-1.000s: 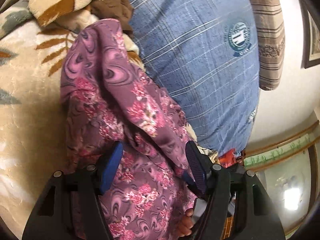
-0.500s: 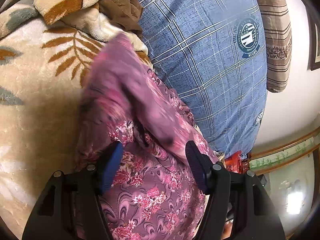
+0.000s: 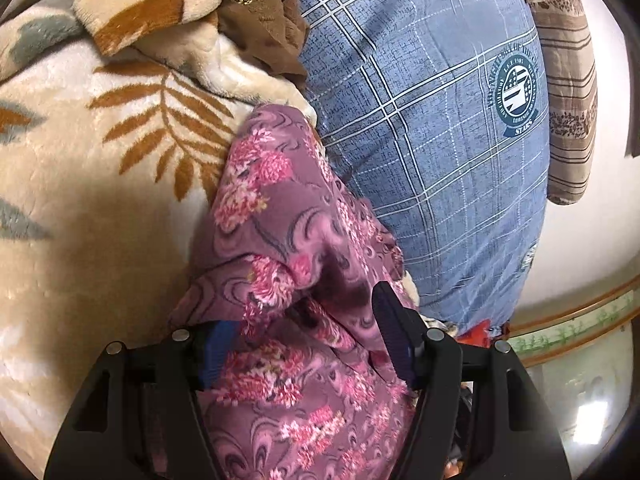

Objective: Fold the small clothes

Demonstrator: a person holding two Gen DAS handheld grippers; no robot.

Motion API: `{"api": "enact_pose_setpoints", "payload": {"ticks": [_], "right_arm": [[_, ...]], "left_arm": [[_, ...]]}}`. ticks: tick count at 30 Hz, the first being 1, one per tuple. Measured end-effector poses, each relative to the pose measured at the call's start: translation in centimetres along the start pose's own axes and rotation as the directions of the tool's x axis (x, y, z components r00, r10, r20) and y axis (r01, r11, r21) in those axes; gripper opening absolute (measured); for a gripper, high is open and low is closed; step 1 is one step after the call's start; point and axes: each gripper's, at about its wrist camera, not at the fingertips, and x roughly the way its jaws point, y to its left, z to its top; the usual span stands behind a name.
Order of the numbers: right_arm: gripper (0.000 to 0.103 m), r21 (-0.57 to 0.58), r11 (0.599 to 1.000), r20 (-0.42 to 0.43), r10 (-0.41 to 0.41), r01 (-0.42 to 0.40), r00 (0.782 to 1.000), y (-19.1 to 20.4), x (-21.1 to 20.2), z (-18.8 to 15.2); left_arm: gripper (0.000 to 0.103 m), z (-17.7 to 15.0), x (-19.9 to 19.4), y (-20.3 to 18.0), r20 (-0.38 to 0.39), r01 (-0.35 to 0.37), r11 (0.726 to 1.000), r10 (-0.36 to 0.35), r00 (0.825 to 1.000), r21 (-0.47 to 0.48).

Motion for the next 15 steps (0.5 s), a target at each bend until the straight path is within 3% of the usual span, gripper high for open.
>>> {"api": "enact_pose_setpoints", "payload": {"ticks": [2,3,4,5,6,11,15], "right_arm": [[0.057,-0.048,0.999,-0.030,-0.013,0.012,0.999,1.1,1.2,-0.5],[0.057,-0.079,0.997,-0.055,-0.027,0.022,0.998,1.8,2.0,-0.8],[0.049,-0.131,0.990,-0.048,-0.057,0.050,0.997,2.9,2.7,-1.1],[0.022,-0.184,0.978,-0.026,-0.099,0.093,0.995,3.8,2.7,-1.4],[0.006,-0.216,0.970,-0.025,-0.116,0.107,0.993,4.5,2.8,-1.3],[0.008,-0.242,0.970,0.126,0.006,0.025,0.992,7.0,-3.2,0.7],[0.008,-0.232,0.971,0.191,-0.016,0.061,0.981,6.2,-5.9,2.0]], "left_arm": [[0.062,0.0,0.1,-0.3,0.020,-0.006,1.000,0.006,1.000,0.013],[0.045,0.0,0.0,-0.4,0.036,-0.007,1.000,0.006,0.999,0.023],[0.016,0.1,-0.2,-0.6,0.045,-0.008,0.999,0.006,0.999,0.036],[0.007,0.2,-0.4,-0.9,0.051,-0.003,0.999,0.000,0.999,0.053],[0.005,0.4,-1.0,-1.3,0.061,0.012,0.998,-0.016,0.998,0.067],[0.004,0.3,-4.5,-3.5,0.126,0.063,0.988,-0.081,0.989,0.142],[0.004,-0.2,-3.7,-3.0,0.054,0.062,0.990,-0.069,0.996,0.124]]}}
